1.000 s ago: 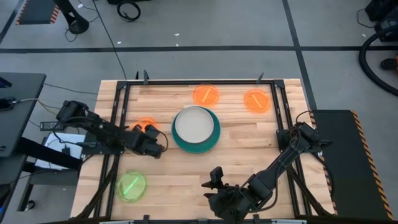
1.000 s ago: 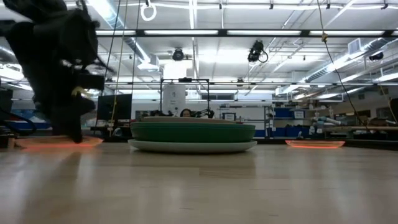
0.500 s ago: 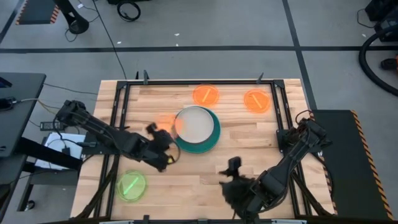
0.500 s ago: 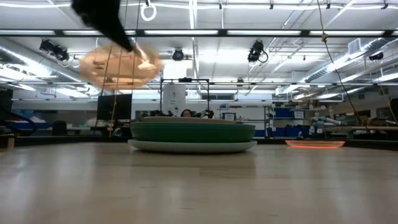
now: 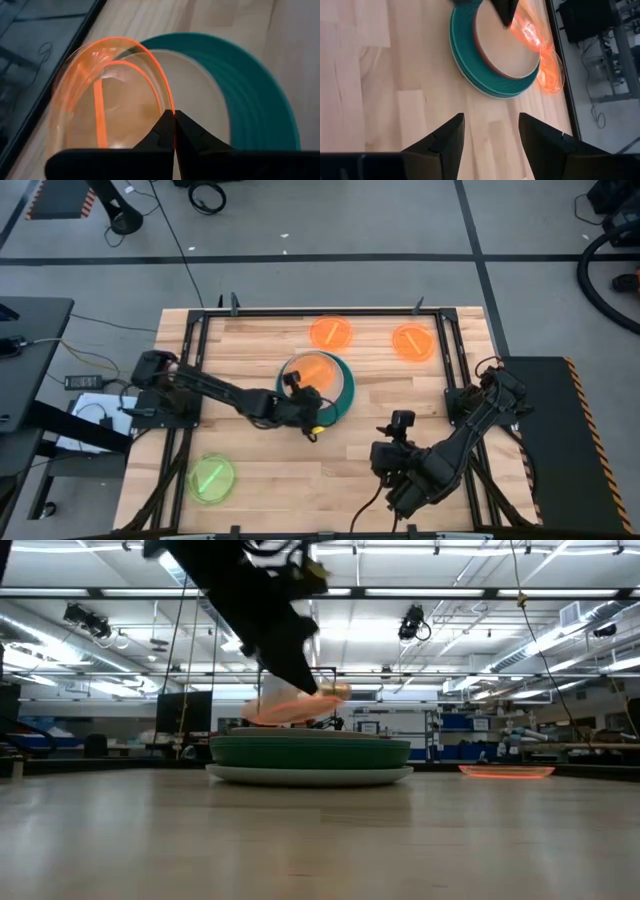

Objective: Stack plastic plates
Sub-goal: Stack the bottom transparent orange plate on top of the white plate, then stack the right transparent orange plate on top of the transparent orange plate, then stack the transparent orange plate on top of the transparent orange plate

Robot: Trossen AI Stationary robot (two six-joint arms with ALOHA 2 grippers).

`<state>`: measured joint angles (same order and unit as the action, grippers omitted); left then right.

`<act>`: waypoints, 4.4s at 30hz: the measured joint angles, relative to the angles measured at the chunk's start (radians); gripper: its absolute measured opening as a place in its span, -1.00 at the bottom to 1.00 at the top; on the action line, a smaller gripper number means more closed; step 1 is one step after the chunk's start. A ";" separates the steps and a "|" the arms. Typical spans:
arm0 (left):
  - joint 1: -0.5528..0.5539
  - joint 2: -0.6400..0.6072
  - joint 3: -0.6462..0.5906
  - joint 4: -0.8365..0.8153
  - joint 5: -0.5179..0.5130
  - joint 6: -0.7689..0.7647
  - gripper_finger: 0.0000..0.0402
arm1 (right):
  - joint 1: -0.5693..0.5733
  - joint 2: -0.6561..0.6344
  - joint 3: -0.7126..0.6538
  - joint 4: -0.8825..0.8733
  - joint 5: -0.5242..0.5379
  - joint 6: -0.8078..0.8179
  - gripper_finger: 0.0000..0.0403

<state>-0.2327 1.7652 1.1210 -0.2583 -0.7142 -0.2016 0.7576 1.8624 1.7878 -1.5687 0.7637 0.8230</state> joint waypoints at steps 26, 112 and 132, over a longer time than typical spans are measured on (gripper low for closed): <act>0.025 -0.161 0.000 -0.121 0.159 -0.081 -0.33 | -0.333 -0.285 -0.275 0.049 -0.042 -0.231 0.00; 0.719 -0.902 -0.739 0.421 0.819 0.085 -0.26 | -0.669 -0.038 -0.638 1.395 -0.447 -1.354 -0.98; 0.747 -0.940 -0.739 0.409 0.825 0.117 -0.26 | -0.722 -0.175 -0.580 1.234 -0.382 -1.252 -0.24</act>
<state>0.5140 0.8256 0.3817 0.1503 0.1113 -0.0844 0.0359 1.6876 1.2082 -0.3347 0.3819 -0.4293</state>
